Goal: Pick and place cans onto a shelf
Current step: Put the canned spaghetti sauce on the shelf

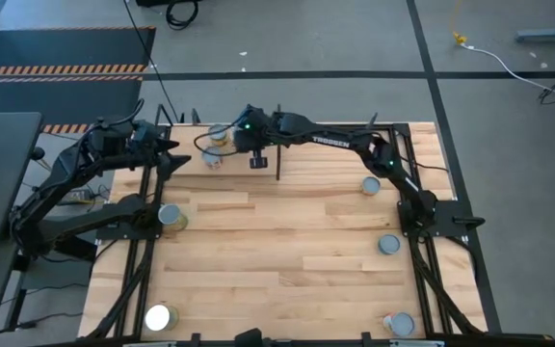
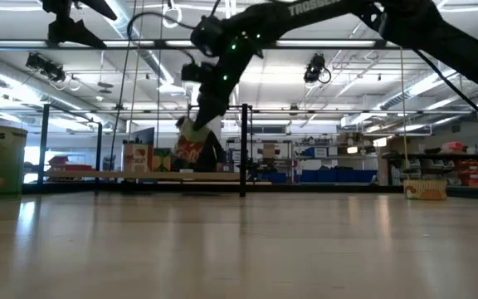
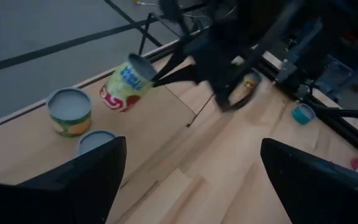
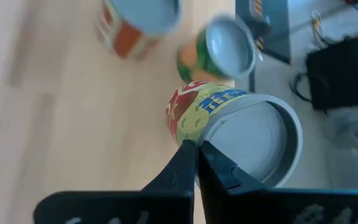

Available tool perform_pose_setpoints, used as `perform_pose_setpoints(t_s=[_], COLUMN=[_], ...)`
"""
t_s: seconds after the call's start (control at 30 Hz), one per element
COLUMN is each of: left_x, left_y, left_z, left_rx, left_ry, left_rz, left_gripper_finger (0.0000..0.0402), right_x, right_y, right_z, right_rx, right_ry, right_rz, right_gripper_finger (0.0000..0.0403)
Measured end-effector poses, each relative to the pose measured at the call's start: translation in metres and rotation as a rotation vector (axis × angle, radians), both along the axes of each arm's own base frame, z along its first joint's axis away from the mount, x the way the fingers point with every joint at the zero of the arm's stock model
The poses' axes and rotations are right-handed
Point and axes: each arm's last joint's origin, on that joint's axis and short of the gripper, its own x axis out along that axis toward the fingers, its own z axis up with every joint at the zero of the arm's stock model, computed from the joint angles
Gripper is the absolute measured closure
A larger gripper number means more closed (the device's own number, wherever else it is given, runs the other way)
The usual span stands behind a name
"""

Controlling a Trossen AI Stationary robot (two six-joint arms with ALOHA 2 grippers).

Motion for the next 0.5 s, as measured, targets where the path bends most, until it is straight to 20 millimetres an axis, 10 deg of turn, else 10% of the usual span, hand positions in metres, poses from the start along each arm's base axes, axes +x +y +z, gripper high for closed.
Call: perform_pose_setpoints(t_s=[0.5], left_x=[0.0017], left_y=[0.0013], left_z=[0.0043], left_rx=[-0.016], left_ry=[-0.066], left_rz=[0.025], left_gripper_finger=[0.0026], right_x=[0.0007], right_y=[-0.0008], right_z=[-0.0152], right_rx=[0.050], right_ry=[0.008], right_rz=[-0.181], right_gripper_finger=[0.0362])
